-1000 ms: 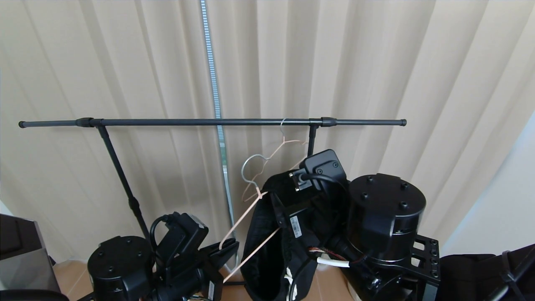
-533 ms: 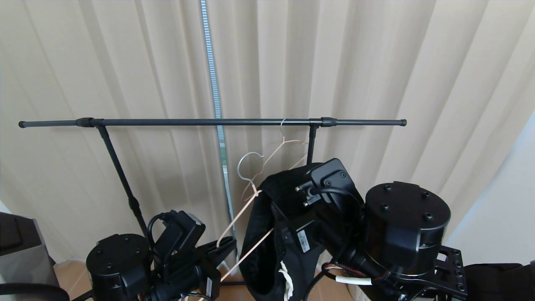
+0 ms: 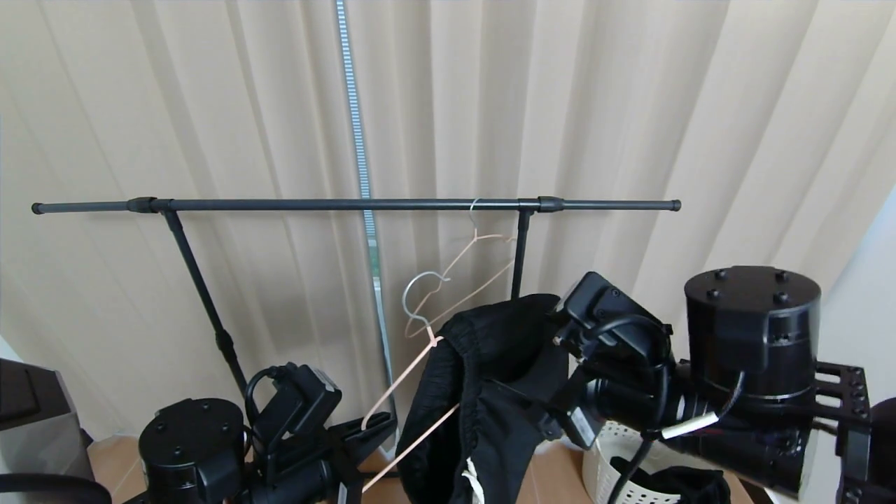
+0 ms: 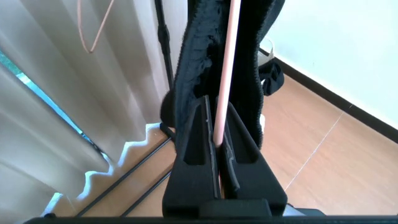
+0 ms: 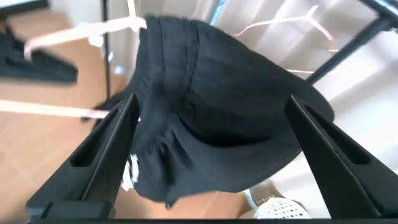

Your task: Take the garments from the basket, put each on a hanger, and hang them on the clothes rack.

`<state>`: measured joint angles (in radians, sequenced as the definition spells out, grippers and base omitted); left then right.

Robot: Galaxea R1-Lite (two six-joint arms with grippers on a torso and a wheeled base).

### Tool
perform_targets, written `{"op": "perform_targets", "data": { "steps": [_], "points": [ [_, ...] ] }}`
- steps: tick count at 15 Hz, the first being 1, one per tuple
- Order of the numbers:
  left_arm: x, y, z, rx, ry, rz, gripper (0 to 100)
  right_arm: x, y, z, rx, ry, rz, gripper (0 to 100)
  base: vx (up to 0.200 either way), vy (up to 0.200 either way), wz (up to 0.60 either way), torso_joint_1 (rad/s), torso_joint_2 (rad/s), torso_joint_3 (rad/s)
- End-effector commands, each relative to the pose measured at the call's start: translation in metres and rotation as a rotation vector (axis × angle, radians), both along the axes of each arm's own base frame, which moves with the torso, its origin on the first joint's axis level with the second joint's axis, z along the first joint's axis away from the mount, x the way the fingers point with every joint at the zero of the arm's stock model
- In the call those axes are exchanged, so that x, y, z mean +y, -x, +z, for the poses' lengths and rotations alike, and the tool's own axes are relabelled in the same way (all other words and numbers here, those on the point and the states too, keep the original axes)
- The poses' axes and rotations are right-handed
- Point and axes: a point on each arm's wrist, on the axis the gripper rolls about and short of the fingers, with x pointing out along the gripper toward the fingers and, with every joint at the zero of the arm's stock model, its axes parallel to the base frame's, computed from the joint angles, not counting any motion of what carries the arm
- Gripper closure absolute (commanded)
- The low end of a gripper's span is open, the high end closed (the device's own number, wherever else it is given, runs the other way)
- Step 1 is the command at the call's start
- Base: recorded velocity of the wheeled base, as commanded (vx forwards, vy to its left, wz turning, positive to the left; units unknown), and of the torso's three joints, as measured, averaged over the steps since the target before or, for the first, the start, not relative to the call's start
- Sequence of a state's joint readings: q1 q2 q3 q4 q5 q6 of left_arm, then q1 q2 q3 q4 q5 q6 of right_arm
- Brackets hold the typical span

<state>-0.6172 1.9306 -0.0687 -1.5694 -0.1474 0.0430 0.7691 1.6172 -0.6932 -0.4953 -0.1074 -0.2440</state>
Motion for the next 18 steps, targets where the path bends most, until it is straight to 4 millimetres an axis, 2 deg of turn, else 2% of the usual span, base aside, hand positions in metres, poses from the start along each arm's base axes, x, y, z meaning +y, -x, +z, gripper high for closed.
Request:
{"op": "perform_targets", "data": {
  "steps": [1, 2, 3, 7, 9, 11, 18],
  "points": [
    [0.0, 0.001, -0.001, 0.004, -0.003, -0.002, 100, -0.046, -0.015, 0.042, 0.004, 0.032, 0.065, 0, 0.0, 0.0, 0.0, 0.0, 0.0, 0.0],
    [0.0, 0.001, -0.001, 0.004, -0.003, -0.007, 100, -0.053, -0.017, 0.047, 0.022, 0.056, 0.09, 0, 0.0, 0.0, 0.0, 0.0, 0.0, 0.0],
    [0.001, 0.005, -0.003, 0.021, -0.007, -0.042, 100, -0.069, -0.025, 0.06, 0.063, 0.134, 0.176, 0, 0.0, 0.0, 0.0, 0.0, 0.0, 0.0],
    [0.005, 0.014, -0.006, -0.001, -0.073, -0.116, 100, -0.083, -0.059, 0.072, 0.146, 0.326, 0.402, 0, 0.0, 0.0, 0.0, 0.0, 0.0, 0.0],
    [0.003, 0.017, -0.007, 0.0, -0.075, -0.135, 100, -0.078, -0.067, 0.074, 0.185, 0.314, 0.586, 0, 0.0, 0.0, 0.0, 0.0, 0.0, 0.0],
    [0.0, 0.019, -0.006, -0.001, -0.074, -0.161, 100, -0.072, -0.073, 0.074, 0.227, 0.3, 0.634, 0, 0.0, 0.0, 0.0, 0.0, 0.0, 0.0],
    [-0.005, 0.026, -0.002, -0.029, -0.071, -0.203, 100, -0.037, -0.092, 0.035, 0.341, 0.275, 0.755, 0, 0.0, 0.0, 0.0, 0.0, 0.0, 0.0]
  ]
}}
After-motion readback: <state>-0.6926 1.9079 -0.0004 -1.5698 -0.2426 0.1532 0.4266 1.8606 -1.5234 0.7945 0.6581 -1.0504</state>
